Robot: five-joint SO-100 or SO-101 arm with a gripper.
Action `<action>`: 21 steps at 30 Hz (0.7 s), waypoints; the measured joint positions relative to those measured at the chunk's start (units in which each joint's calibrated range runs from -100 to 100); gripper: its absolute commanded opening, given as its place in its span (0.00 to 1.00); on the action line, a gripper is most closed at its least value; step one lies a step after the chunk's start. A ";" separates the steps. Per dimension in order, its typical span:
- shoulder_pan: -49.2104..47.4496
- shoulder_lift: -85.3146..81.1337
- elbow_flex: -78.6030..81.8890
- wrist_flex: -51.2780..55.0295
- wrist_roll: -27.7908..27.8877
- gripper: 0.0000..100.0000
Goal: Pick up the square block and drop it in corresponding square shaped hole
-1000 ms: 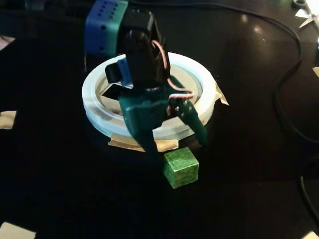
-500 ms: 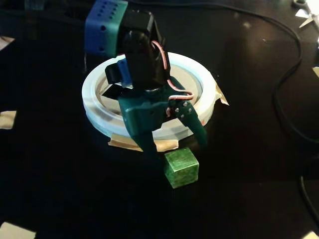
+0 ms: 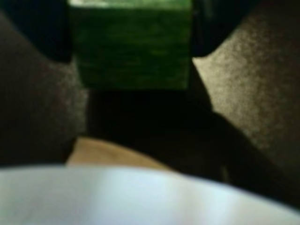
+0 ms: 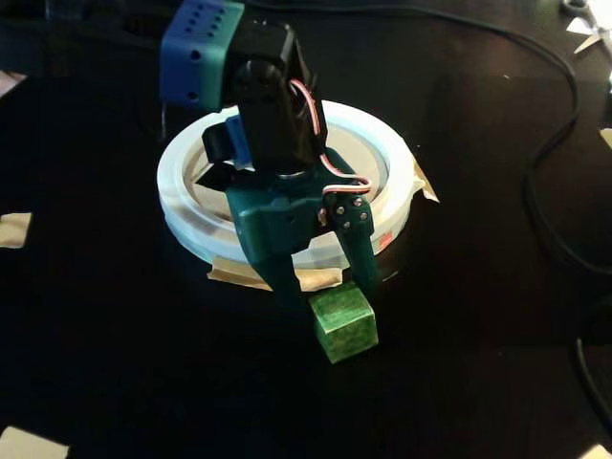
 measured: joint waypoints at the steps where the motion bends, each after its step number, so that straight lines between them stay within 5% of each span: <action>1: 0.00 0.00 0.00 0.00 0.00 0.24; 21: -3.50 -20.86 0.00 21.14 -6.59 0.24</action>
